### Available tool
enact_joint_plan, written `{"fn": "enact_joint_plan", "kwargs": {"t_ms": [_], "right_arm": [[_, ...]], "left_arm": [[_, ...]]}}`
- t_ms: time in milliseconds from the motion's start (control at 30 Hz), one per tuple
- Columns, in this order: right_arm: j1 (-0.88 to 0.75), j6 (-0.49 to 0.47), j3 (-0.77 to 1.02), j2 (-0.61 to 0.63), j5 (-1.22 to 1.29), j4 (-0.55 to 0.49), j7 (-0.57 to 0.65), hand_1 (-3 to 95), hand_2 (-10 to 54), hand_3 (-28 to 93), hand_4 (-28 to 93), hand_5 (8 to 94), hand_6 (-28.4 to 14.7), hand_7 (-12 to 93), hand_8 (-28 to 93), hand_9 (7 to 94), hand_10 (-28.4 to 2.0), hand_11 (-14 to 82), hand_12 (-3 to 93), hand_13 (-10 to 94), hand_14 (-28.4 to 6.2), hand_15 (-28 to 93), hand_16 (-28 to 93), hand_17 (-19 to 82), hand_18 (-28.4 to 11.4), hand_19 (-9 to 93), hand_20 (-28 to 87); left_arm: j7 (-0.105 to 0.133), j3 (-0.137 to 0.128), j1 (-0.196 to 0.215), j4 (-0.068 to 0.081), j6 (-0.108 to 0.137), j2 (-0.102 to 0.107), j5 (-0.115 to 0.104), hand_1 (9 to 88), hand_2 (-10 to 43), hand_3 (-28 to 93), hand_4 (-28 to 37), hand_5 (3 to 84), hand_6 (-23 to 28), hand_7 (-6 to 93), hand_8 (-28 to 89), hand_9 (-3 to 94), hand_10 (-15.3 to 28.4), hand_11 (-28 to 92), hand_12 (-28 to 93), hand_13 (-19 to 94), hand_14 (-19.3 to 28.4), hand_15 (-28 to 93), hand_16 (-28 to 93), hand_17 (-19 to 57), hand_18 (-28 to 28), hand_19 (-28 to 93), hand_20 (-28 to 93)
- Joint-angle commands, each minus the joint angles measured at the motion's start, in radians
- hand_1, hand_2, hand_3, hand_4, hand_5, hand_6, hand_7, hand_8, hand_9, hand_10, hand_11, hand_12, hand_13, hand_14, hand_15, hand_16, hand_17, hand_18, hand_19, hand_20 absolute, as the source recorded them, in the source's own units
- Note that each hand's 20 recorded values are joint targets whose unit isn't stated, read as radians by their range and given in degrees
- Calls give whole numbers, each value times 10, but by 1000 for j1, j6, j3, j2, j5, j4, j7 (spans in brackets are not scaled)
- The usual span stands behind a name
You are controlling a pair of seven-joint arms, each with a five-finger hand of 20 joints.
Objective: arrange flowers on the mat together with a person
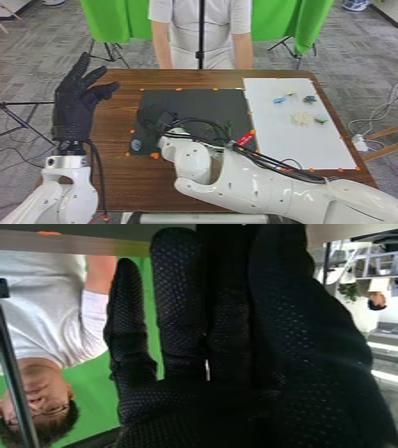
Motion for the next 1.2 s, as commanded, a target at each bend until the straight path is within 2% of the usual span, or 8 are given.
{"fn": "enact_joint_plan", "kwargs": {"t_ms": [33,100,167,267,300,500,833,1200], "right_arm": [[55,55,-34,20,33,-38,52,626,-90,460,-282,699,50,269,-129,811,-62,142,300,680,-59,586,175,243,-226,599,279],[65,76,-27,37,69,-66,61,621,-92,467,-283,700,48,265,-126,810,-64,146,299,679,-61,586,174,240,-230,601,276],[76,88,-7,62,168,-111,64,594,-94,499,-283,704,39,244,-110,799,-72,175,277,678,-71,584,170,236,-234,606,265],[58,100,70,106,313,-185,48,508,-95,561,-283,687,29,196,-84,757,-110,264,183,671,-88,570,166,223,-239,610,252],[13,68,137,112,323,-208,22,475,-95,593,-281,680,28,184,-97,749,-117,265,172,665,-95,565,162,216,-239,607,248],[-208,-27,496,149,697,-338,-39,370,-76,636,-268,622,12,175,-148,684,-146,232,157,602,-134,526,136,172,-247,574,227],[-574,59,953,223,1159,-470,-270,236,42,685,-253,508,-6,137,-131,549,-164,152,139,458,-192,410,103,71,-246,455,160],[-875,168,1193,280,1428,-507,-577,169,113,717,-261,425,-1,109,-113,465,-154,99,140,352,-202,316,129,19,-207,381,147]], "left_arm": [[-39,-36,30,-4,-20,-32,22,269,107,650,-234,327,110,-22,-45,422,284,49,196,503,284,486,-283,125,284,421,932],[-48,-55,46,-6,-25,-37,25,267,106,655,-237,330,107,-21,-46,440,284,56,195,535,284,471,-220,128,284,356,932],[-56,-86,81,-15,-26,-45,27,248,96,695,-251,319,84,31,-62,437,284,116,173,533,284,368,64,62,284,353,710],[-54,-131,134,-27,-18,-50,21,226,85,726,-262,295,52,102,-91,385,216,205,139,387,256,418,1,-33,284,519,234],[-49,-142,152,-30,-14,-49,17,222,83,731,-260,291,47,110,-89,367,196,209,136,353,236,408,-8,-41,281,532,195],[-78,-197,213,-29,-46,-95,30,212,82,728,-272,286,41,121,-93,347,172,206,127,301,228,393,-22,-48,275,561,124],[-146,-268,266,-21,-126,-189,50,197,78,715,-282,316,30,94,-87,336,164,198,121,279,229,398,-37,-56,267,558,77],[-118,-251,284,-12,-84,-184,53,193,75,719,-283,271,7,90,-84,347,154,177,115,279,229,400,-42,-64,248,542,62]]}}
